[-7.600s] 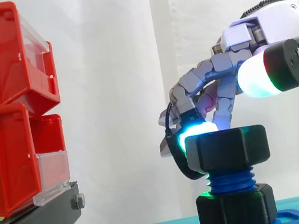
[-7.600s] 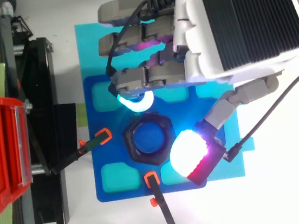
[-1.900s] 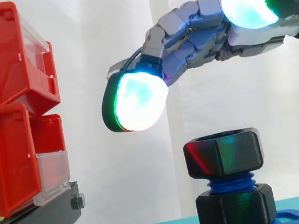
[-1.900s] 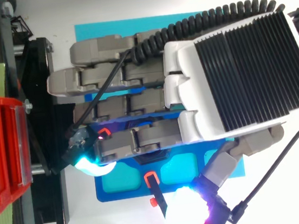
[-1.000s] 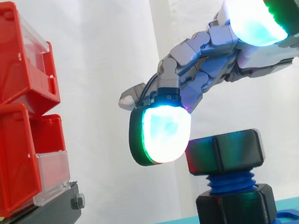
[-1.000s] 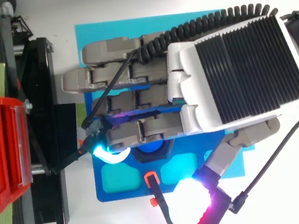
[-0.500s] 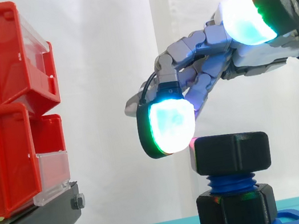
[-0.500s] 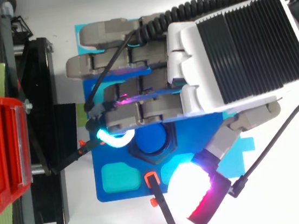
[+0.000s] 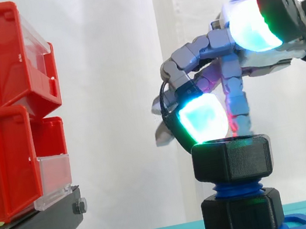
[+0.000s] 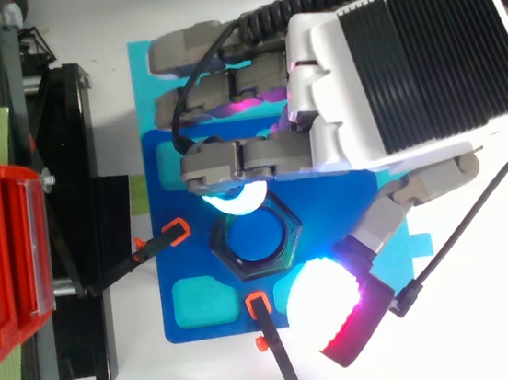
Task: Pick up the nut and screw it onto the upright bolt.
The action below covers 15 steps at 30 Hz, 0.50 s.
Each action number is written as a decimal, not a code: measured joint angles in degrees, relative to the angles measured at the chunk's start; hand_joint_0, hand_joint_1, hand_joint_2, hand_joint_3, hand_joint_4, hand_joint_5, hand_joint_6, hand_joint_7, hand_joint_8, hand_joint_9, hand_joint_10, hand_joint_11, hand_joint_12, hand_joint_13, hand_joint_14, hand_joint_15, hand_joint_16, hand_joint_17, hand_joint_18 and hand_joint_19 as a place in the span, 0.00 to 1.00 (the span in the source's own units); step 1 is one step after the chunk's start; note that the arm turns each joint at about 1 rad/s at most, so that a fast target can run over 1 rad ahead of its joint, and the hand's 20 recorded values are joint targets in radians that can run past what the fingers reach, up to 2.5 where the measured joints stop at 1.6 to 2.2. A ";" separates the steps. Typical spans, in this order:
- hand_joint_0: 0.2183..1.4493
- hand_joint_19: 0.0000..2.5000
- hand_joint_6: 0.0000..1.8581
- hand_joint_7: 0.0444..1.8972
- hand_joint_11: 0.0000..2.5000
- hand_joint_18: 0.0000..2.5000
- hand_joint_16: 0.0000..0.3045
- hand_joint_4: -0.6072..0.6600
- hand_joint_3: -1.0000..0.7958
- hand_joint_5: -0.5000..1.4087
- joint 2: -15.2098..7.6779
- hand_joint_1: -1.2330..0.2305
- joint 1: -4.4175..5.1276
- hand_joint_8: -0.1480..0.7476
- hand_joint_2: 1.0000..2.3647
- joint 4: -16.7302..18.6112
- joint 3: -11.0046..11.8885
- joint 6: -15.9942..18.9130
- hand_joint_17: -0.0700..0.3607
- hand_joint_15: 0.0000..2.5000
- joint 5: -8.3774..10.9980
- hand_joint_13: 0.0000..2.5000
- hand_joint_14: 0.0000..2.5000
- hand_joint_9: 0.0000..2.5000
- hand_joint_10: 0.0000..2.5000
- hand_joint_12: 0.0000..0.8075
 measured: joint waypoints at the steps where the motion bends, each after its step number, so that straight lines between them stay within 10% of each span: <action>1: 0.20 0.00 0.31 0.78 0.00 0.18 0.07 0.61 0.28 0.31 0.00 0.75 0.00 0.51 0.00 0.03 0.00 0.00 0.27 0.00 -0.06 0.32 0.00 0.65 0.00 0.27; 7: 0.21 0.00 0.33 0.77 0.00 0.24 0.06 0.57 0.28 0.30 0.02 0.73 -0.01 0.51 0.00 0.57 0.01 0.00 0.26 0.00 -0.21 0.37 0.00 0.71 0.00 0.26; 13: 0.20 0.00 0.27 0.90 0.00 0.15 0.11 0.58 0.28 0.27 0.01 0.71 -0.05 0.50 0.00 1.34 0.73 0.07 0.34 0.00 -0.26 0.26 0.00 0.50 0.00 0.37; 15: 0.20 0.00 0.27 0.79 0.00 0.13 0.12 0.61 0.28 0.25 0.01 0.71 -0.11 0.50 0.00 0.89 1.56 0.02 0.36 0.00 -0.42 0.24 0.00 0.47 0.00 0.39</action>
